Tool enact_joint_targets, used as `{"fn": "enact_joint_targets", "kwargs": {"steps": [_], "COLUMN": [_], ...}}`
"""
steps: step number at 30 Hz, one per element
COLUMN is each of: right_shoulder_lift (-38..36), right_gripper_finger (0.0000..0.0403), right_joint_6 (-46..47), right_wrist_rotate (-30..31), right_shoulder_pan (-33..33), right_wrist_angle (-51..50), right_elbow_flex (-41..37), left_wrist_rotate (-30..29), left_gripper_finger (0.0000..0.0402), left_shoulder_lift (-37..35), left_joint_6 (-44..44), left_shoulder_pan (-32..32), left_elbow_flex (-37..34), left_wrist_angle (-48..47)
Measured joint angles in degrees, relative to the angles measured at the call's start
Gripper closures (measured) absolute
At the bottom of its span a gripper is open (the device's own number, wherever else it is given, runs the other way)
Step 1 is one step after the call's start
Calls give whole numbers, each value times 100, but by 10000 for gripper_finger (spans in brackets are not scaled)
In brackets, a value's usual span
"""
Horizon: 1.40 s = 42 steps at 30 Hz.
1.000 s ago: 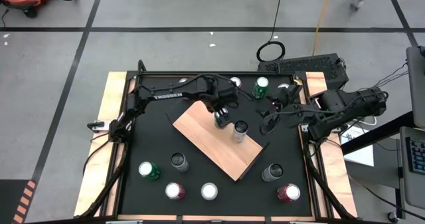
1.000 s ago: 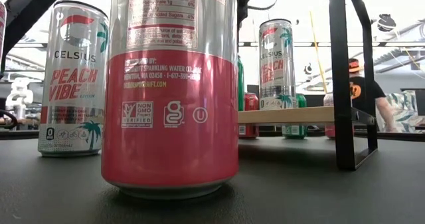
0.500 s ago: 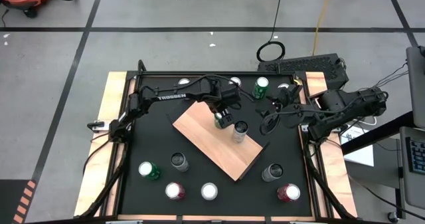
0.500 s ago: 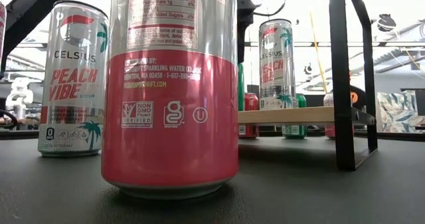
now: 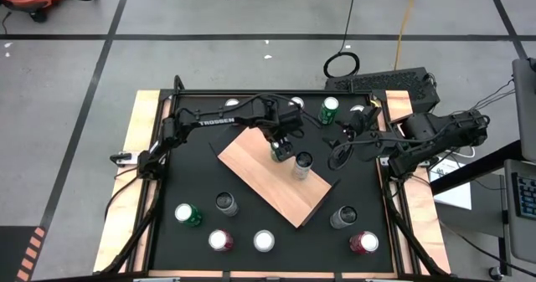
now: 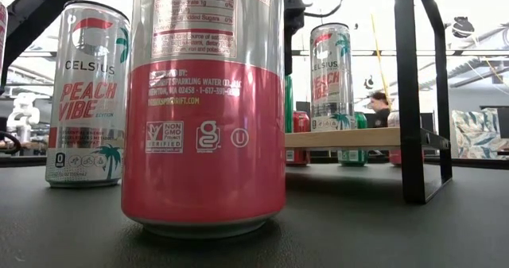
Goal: Place canned beverage on shelf
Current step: Put the top left green soda can on the shelf
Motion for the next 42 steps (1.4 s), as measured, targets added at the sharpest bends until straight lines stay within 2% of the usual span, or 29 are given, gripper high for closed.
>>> {"fn": "enact_joint_targets", "kwargs": {"steps": [19, 42], "right_shoulder_lift": [0, 0], "right_gripper_finger": [101, 101], "right_joint_6": [-21, -48], "right_wrist_rotate": [-2, -2], "right_shoulder_pan": [0, -1], "right_wrist_angle": [-4, -8], "right_elbow_flex": [0, 0], "left_wrist_rotate": [-12, -418], "left_gripper_finger": [107, 107], "left_shoulder_lift": [1, -33], "left_joint_6": [-1104, -1343], "left_shoulder_pan": [11, 26], "left_elbow_flex": [-2, -14], "left_wrist_angle": [-315, -327]}}
